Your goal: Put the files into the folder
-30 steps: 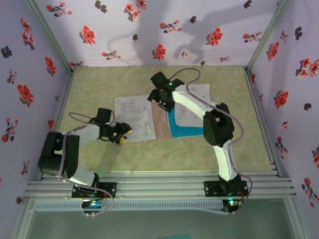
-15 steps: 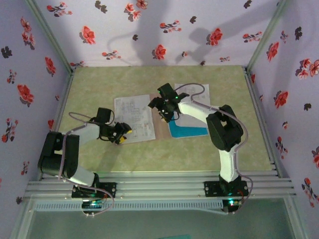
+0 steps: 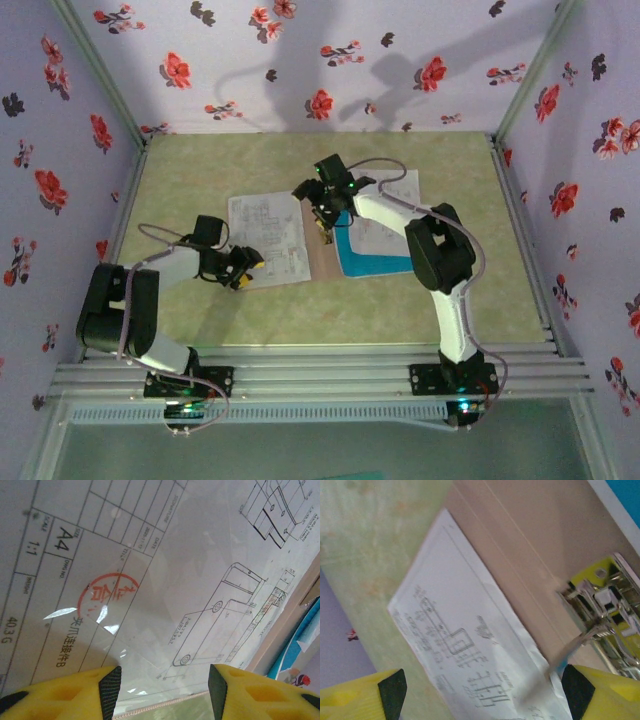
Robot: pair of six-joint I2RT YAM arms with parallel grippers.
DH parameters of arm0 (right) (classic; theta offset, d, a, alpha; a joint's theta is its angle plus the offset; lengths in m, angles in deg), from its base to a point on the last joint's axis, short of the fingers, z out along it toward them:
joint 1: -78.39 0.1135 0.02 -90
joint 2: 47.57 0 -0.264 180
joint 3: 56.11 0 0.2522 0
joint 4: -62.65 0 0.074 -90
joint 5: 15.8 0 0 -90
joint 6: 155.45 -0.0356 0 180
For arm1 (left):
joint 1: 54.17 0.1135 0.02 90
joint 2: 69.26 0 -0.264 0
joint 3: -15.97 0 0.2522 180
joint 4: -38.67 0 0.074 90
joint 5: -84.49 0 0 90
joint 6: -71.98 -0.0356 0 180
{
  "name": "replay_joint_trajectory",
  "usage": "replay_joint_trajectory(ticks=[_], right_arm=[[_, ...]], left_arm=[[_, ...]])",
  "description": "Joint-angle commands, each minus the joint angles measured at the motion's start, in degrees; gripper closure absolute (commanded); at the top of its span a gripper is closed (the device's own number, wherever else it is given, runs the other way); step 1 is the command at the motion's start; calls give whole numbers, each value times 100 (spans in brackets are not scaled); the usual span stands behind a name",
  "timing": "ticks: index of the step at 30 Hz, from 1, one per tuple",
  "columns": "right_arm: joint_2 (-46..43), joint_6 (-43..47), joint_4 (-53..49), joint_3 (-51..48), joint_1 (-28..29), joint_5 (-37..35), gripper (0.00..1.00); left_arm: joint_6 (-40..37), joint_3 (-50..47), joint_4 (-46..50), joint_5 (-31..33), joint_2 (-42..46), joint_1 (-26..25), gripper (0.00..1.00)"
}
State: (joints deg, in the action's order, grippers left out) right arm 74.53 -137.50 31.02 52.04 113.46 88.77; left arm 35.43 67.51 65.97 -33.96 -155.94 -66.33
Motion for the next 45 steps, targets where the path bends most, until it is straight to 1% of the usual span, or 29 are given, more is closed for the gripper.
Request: replay_joint_trajectory(ticks=[1, 7, 16, 20, 25, 27, 29, 35, 38, 41, 43, 45], right_arm=[[284, 61, -142, 397, -94, 116, 16], [881, 196, -437, 1205, -244, 316, 16], [1495, 296, -830, 2133, -387, 399, 17], [1473, 334, -771, 2289, -382, 461, 17], [1027, 589, -777, 2317, -378, 323, 17], [703, 732, -756, 2061, -403, 190, 17], [288, 825, -597, 1545, -454, 41, 18], [-1154, 751, 121, -822, -837, -208, 19], [-1650, 728, 300, -1853, -1095, -175, 19], [-1886, 695, 465, -2503, -1293, -87, 19], [-1914, 693, 552, -2684, -1340, -68, 19], [-1813, 651, 595, -2702, -1360, -28, 19]], left_arm=[[-164, -157, 787, 665, -278, 101, 46], [-177, -166, 814, 674, -256, 105, 46], [-194, -157, 841, 684, -243, 108, 46], [-229, -123, 883, 700, -229, 109, 46], [-332, -41, 971, 728, -259, 206, 46], [-398, 33, 1024, 731, -276, 270, 46], [-469, 142, 1103, 738, -278, 342, 46], [-660, 579, 1418, 771, -227, 417, 44], [-605, 796, 1573, 784, -29, 370, 43], [-435, 995, 1645, 683, 164, 144, 43], [-203, 1051, 1492, 502, 208, -140, 43], [187, 1074, 1126, 247, 155, -550, 43]])
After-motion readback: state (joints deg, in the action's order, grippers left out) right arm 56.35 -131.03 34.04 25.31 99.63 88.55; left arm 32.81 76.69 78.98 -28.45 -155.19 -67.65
